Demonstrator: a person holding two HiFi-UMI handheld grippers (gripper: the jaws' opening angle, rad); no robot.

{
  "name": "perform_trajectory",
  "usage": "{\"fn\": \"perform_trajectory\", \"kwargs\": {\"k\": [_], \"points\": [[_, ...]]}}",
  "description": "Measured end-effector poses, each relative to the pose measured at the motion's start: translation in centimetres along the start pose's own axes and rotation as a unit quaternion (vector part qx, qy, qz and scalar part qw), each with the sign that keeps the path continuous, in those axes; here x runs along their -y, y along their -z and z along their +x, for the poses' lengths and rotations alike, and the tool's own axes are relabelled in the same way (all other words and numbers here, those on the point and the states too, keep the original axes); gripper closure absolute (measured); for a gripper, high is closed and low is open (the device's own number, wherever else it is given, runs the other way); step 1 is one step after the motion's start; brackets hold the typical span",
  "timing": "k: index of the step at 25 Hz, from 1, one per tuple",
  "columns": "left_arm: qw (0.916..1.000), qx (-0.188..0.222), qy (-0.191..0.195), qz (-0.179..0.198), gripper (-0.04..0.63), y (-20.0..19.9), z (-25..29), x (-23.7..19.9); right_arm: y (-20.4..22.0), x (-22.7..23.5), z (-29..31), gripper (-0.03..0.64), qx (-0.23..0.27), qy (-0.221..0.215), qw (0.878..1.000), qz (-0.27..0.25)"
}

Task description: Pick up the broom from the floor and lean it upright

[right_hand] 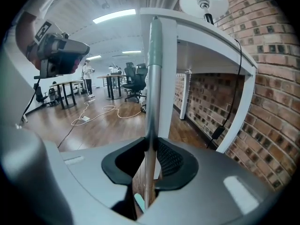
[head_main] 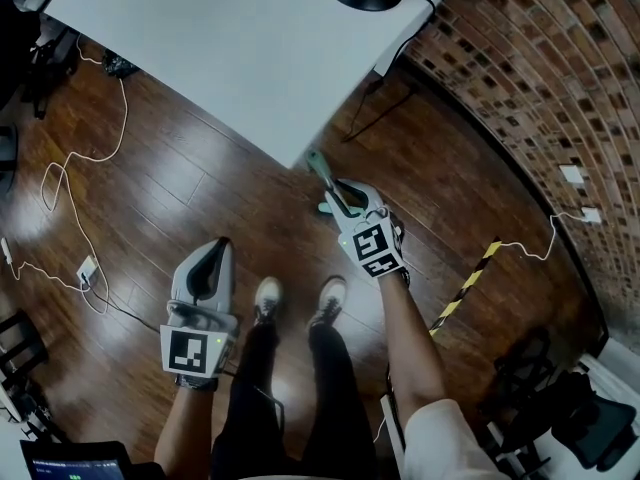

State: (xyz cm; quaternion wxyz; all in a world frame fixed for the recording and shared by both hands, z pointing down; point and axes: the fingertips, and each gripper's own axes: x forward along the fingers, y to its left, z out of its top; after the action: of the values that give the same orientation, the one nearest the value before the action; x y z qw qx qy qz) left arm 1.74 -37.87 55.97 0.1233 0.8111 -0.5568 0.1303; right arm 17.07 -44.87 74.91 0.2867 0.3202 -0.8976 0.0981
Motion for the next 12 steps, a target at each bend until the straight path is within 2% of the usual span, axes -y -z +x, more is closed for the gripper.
{"fn": "perform_trajectory", "kwargs": {"k": [8,12], "points": [[1.0000,0.000,-0.004,0.001,0.594,0.26,0.13,-0.21,-0.04,-0.07,0.07,0.512,0.005,-0.002,1.000,-0.026],[1.0000,-0.003,-0.004,-0.002,0.594,0.43,0.36,-0.27,-0.30,0.32,-0.14,0.483,0.013,-0.002,1.000,-0.025]]}}
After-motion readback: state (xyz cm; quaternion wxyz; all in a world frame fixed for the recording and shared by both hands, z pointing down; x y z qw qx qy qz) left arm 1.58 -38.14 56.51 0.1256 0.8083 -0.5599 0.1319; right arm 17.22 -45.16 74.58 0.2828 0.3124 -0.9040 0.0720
